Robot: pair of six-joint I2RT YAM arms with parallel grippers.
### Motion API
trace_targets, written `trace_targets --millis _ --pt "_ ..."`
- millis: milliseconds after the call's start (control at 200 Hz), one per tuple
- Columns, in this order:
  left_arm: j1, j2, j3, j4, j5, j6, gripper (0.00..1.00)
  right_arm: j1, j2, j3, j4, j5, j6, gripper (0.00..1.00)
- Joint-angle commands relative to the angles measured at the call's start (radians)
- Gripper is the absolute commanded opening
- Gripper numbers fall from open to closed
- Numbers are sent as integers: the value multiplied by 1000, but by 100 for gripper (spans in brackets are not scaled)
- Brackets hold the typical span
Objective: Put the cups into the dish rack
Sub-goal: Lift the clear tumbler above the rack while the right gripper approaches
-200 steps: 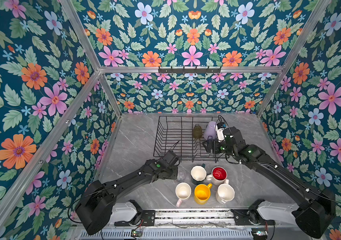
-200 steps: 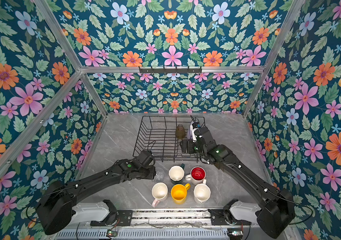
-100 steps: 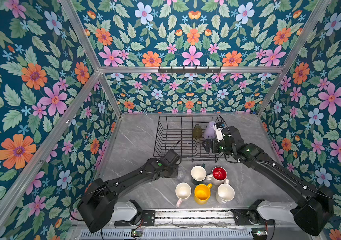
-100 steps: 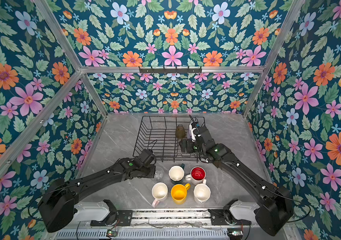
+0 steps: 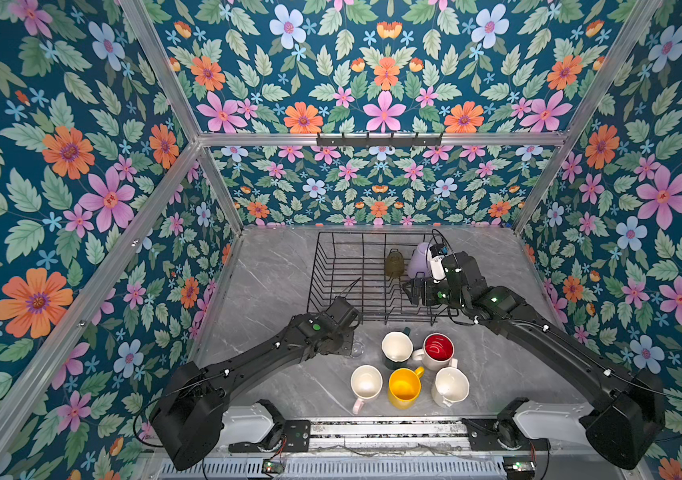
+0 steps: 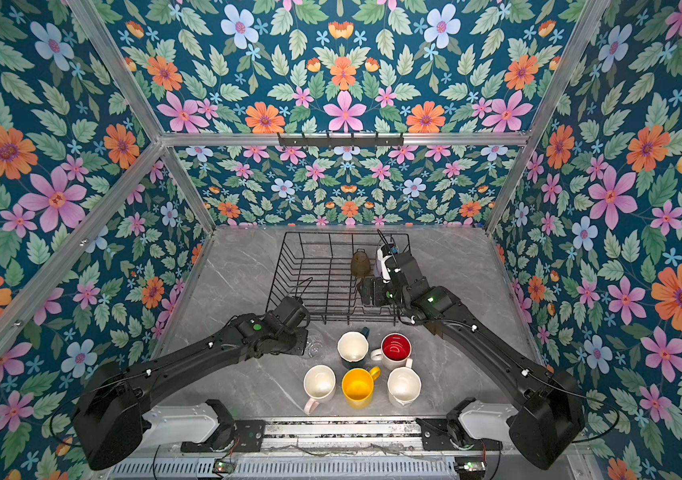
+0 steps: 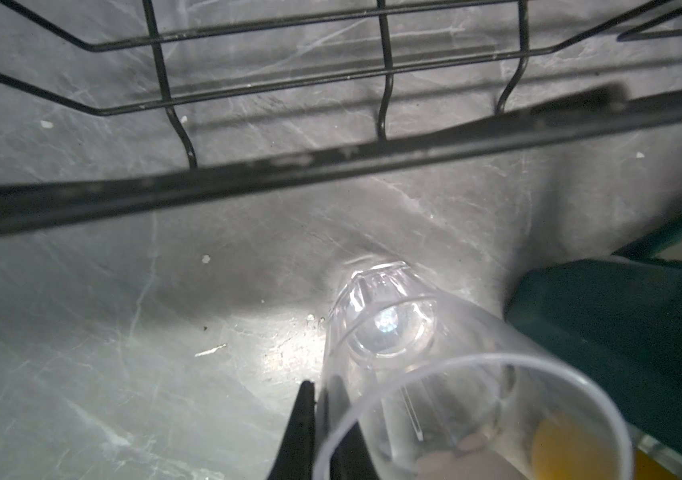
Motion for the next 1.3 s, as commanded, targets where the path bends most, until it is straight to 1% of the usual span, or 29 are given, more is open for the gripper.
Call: trace_targets --millis 0,155,290,480,565,595,650,710,795,850,915,1000,1130,1295 --pt "0 -42 12 -51 -7 10 0 -1 -5 4 13 -1 -13 96" --pt "4 -129 58 -114 -14 18 0 1 -10 6 36 -37 3 96" --pt "15 -193 139 -181 -62 48 0 1 -18 17 53 -72 14 96" --pt "61 -272 234 -171 -63 100 0 1 -55 21 74 -143 31 97" --pt "93 -294 261 -137 -31 119 0 -2 -83 12 98 -193 44 97" --pt "107 -304 265 -113 -8 128 0 -4 -95 5 112 -216 51 97" --pt "143 -317 260 -55 66 135 0 -16 -114 -11 152 -269 72 97" --pt "201 -326 237 23 195 144 0 -39 -135 -42 218 -355 110 98" --pt "293 -330 195 121 376 131 0 -89 -151 -96 351 -493 201 98" --pt "338 -334 169 183 470 115 0 -119 -159 -129 441 -565 257 98" --pt "374 -339 137 266 571 91 0 -132 -160 -154 516 -615 293 98" --pt "400 -335 97 389 686 44 0 -131 -149 -173 622 -690 334 98" --pt "411 -327 44 562 810 -34 0 -132 -114 -188 733 -762 392 98" --pt "412 -325 11 668 864 -68 0 -122 -76 -182 814 -824 427 98"
